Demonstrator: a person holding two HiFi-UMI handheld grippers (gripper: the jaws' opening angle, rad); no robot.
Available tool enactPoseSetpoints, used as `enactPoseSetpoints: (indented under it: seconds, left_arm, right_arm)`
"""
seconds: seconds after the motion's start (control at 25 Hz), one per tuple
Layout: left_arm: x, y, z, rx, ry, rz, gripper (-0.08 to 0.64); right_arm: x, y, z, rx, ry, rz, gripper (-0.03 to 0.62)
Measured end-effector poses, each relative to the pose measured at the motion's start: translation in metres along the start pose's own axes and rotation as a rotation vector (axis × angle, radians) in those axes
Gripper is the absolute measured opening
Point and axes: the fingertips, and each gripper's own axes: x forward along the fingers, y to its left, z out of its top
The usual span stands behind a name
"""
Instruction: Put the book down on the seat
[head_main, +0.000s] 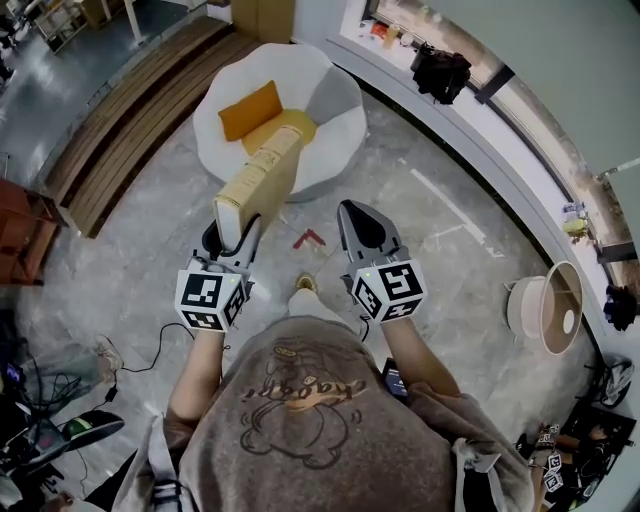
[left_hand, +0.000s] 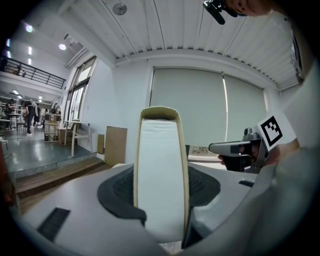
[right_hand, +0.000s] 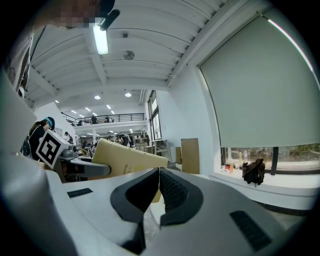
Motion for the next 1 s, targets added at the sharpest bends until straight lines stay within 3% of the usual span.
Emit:
enactPoseSetpoints:
  seconds: [0.4, 1.0]
  left_arm:
    - [0.059, 0.009, 0.018, 0.000, -0.001, 0.034, 0.216]
    - [0.100, 0.028, 0.032, -0.015, -0.009, 0.077, 0.216]
  right_arm:
    - [0.043, -0.050, 0.011, 0.001, 0.004, 0.039, 0.020]
    - [0.082, -0.082, 0.020, -0.005, 0.020, 0.077, 0.020]
